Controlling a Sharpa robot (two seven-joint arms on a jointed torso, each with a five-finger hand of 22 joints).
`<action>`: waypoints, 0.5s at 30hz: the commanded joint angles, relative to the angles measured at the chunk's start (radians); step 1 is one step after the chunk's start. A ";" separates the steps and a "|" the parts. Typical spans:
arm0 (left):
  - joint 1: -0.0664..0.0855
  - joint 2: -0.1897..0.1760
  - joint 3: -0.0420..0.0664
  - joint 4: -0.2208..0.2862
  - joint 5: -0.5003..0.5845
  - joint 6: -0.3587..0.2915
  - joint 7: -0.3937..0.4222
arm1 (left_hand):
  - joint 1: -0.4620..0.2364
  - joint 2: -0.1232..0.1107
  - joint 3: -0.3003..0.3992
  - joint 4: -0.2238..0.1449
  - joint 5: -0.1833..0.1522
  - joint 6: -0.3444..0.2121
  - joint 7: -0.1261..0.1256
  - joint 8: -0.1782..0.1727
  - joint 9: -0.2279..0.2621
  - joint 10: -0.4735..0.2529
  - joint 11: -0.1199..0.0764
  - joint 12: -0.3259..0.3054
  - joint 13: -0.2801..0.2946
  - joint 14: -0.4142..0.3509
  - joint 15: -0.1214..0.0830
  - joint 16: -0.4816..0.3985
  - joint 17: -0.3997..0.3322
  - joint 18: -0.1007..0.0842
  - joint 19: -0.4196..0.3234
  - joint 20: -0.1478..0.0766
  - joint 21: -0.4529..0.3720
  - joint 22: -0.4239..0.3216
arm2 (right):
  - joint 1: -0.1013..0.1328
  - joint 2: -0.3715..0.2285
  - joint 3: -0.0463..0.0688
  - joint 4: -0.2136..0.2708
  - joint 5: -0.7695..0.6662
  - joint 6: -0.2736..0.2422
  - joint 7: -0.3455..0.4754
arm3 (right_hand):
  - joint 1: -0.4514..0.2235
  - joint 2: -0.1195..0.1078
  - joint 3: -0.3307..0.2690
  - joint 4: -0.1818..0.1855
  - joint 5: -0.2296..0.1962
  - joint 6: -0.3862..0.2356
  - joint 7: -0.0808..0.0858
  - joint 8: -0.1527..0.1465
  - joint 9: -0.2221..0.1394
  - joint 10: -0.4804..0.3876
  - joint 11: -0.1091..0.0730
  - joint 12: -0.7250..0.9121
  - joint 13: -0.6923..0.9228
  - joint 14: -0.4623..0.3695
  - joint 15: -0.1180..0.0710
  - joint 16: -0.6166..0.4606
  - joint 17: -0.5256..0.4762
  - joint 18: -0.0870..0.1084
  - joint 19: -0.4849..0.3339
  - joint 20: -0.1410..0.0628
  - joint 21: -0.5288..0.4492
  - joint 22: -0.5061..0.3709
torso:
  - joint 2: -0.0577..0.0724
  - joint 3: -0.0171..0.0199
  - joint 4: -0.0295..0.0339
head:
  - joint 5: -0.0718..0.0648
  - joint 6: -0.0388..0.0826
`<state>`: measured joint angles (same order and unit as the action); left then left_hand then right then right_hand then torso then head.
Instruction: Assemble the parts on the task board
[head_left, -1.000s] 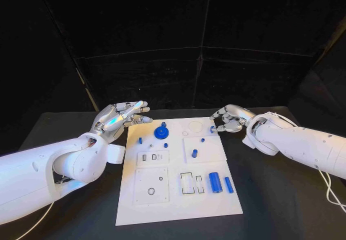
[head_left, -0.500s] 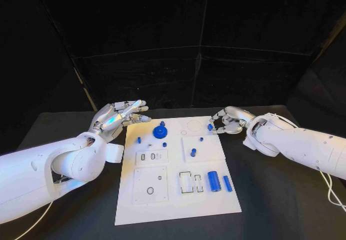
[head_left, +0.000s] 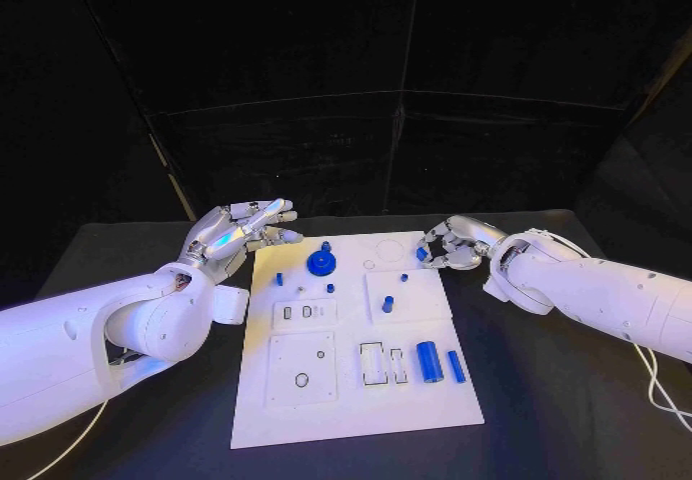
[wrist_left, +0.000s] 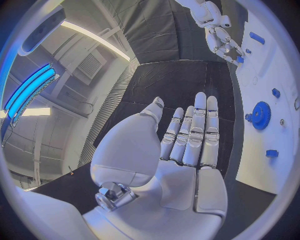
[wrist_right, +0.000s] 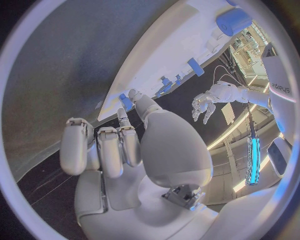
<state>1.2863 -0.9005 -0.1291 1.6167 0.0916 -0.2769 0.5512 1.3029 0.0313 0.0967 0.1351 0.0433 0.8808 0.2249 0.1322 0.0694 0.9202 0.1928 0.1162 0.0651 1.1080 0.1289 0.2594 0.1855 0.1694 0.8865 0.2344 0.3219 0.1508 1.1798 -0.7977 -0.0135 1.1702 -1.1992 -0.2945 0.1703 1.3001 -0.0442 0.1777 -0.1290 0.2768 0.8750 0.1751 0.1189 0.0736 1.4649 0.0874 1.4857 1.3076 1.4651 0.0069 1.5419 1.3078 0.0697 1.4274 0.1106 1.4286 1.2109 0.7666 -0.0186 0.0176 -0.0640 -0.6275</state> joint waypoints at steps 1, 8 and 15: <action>0.001 0.001 0.000 0.000 -0.003 0.012 0.003 | -0.005 0.006 -0.006 -0.003 0.004 0.007 0.023 -0.005 -0.001 0.007 -0.001 -0.006 0.000 0.005 0.000 -0.006 0.001 0.012 0.007 0.003 -0.003 -0.002 | 0.001 0.005 0.000 -0.008 0.000 0.001 0.002 | 0.000 0.013 -0.001 -0.005 -0.001 0.008 0.001 0.007 0.001 0.029 -0.001 0.006 0.160 0.090 0.001 0.000 0.193 -0.001 0.000 0.000 -0.002 0.001 | 0.000 -0.0005 -0.0004 | 0.000 0.000; 0.001 0.002 0.000 -0.002 -0.003 0.012 0.002 | -0.004 0.008 -0.006 -0.005 0.004 0.008 0.023 -0.006 -0.001 0.008 -0.002 -0.007 0.000 0.005 0.000 -0.008 0.002 0.012 0.007 0.003 -0.004 -0.002 | 0.001 0.016 0.000 -0.021 0.015 -0.014 0.006 | 0.002 0.027 0.007 -0.008 -0.007 0.014 0.001 0.011 0.000 0.034 -0.001 0.011 0.166 0.091 0.000 0.002 0.197 -0.001 0.002 0.000 0.000 0.006 | -0.001 -0.0002 0.0002 | 0.001 0.001; 0.001 0.003 0.000 -0.003 -0.003 0.013 0.001 | -0.004 0.008 -0.006 -0.005 0.004 0.008 0.023 -0.006 -0.001 0.008 -0.002 -0.007 0.000 0.005 0.000 -0.008 0.002 0.012 0.007 0.003 -0.004 -0.002 | 0.001 0.030 0.000 -0.034 0.027 -0.031 0.008 | 0.000 0.039 0.015 -0.011 -0.020 0.019 0.001 0.013 -0.002 0.037 -0.001 0.015 0.171 0.092 0.000 0.003 0.200 -0.002 0.005 0.000 0.002 0.010 | -0.001 0.0001 -0.0001 | 0.001 0.000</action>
<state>1.2861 -0.8986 -0.1291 1.6142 0.0917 -0.2767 0.5501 1.3029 0.0313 0.0939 0.1323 0.0433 0.8808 0.2249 0.1322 0.0694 0.9201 0.1928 0.1121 0.0651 1.1080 0.1290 0.2548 0.1867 0.1693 0.8865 0.2344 0.3219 0.1493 1.1793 -0.7688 -0.0134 1.1390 -1.1868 -0.3047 0.1707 1.2985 -0.0134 0.1875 -0.1388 0.2602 0.8873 0.1763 0.1276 0.0734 1.4649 0.0874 1.4940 1.3076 1.4651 0.0070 1.5419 1.3076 0.0698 1.4275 0.1106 1.4287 1.2204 0.7662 -0.0188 0.0176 -0.0633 -0.6264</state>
